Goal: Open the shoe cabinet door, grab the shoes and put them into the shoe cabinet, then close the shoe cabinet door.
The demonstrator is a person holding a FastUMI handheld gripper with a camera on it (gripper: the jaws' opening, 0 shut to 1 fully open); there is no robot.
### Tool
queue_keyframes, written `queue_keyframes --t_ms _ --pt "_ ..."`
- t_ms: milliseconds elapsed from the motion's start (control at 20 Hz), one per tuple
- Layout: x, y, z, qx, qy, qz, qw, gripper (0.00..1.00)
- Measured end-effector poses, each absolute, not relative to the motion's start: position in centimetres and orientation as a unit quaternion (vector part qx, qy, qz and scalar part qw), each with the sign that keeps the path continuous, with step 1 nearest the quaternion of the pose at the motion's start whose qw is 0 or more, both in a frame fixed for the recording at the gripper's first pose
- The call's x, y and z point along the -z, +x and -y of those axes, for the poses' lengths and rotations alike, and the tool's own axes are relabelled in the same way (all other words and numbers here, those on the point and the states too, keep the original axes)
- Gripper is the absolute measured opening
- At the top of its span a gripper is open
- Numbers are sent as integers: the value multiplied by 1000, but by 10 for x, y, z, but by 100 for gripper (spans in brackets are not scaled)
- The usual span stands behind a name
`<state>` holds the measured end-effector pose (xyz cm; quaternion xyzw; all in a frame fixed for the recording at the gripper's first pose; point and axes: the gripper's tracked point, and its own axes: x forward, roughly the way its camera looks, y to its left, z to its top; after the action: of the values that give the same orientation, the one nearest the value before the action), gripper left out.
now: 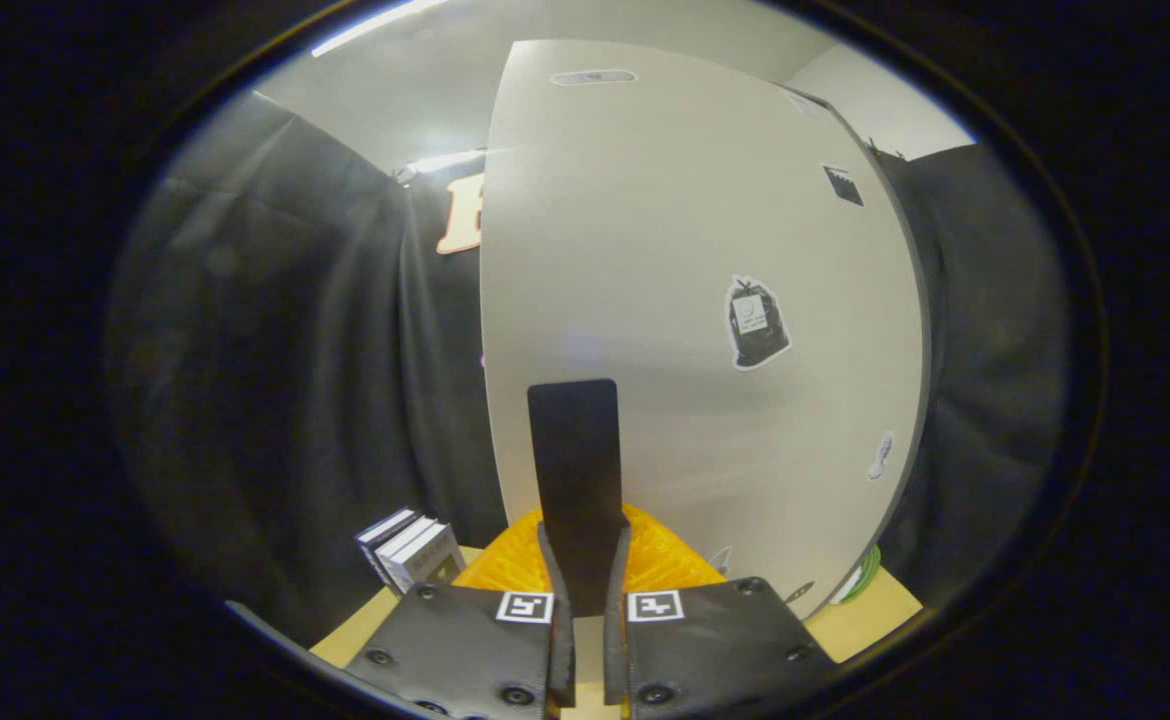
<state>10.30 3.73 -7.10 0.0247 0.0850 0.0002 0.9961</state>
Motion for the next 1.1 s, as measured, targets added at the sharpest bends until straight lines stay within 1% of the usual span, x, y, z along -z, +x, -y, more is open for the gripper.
queue_keyframes --t_ms 350,550,800,1100 --pt "62 42 -11 -92 25 -99 990 13" --pt "60 11 9 -117 27 -110 987 13" --pt "54 -15 41 -98 32 -115 988 12" --pt "51 -39 75 -41 24 -104 993 12"
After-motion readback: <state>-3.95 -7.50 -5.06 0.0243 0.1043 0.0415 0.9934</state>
